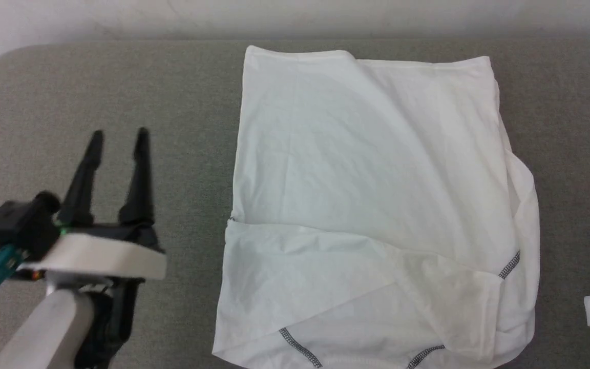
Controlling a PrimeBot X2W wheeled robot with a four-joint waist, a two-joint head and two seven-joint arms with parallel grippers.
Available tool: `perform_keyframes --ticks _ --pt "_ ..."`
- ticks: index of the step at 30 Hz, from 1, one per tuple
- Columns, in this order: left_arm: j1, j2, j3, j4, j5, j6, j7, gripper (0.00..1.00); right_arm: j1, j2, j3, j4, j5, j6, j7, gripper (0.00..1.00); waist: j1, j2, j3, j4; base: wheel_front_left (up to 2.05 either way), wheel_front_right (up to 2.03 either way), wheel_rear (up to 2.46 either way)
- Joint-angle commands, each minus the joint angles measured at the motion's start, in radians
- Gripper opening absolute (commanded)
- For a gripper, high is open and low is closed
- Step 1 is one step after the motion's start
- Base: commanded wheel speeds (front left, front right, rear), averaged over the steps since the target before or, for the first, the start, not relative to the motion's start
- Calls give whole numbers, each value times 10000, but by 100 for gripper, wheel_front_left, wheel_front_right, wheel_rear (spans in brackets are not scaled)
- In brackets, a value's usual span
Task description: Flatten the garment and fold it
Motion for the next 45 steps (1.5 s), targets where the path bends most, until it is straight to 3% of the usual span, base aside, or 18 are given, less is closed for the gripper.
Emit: perform_keyframes --ticks 1,5,9,13,18,28,36,45 --pt "401 -105 257 -171 252 43 -43 100 72 -6 3 39 5 -9 -31 100 0 0 -43 27 0 0 0" --pt "2642 -735 2140 -1025 1841 -428 -46 100 190 -6 86 279 61 -9 -99 100 0 0 -142 155 0 0 0" --pt "4194 -1885 3274 -1054 2790 -1076 -47 100 345 -6 172 530 84 -9 -196 100 0 0 -260 280 0 0 0" --pt "4777 -3001 3974 -871 3225 -1852 -48 100 455 -6 170 685 69 -9 -191 100 0 0 -395 381 0 0 0" --pt "4764 -3762 4481 -630 3686 -2726 -48 100 240 -6 227 592 -221 -9 58 100 0 0 -406 324 0 0 0" --pt "4115 -4277 5235 -569 4178 -3829 -49 100 -2212 -6 869 -78 -1724 -9 1903 100 0 0 789 -196 0 0 0" --pt "3398 -4517 5482 -493 4263 -4427 -49 100 -4381 -173 736 645 -2041 -9 3567 100 0 0 2048 -240 0 0 0" --pt "2863 -4668 5589 -250 4378 -4784 -49 100 -4794 -880 381 1624 -2206 -9 5206 100 0 0 2709 -81 0 0 0"
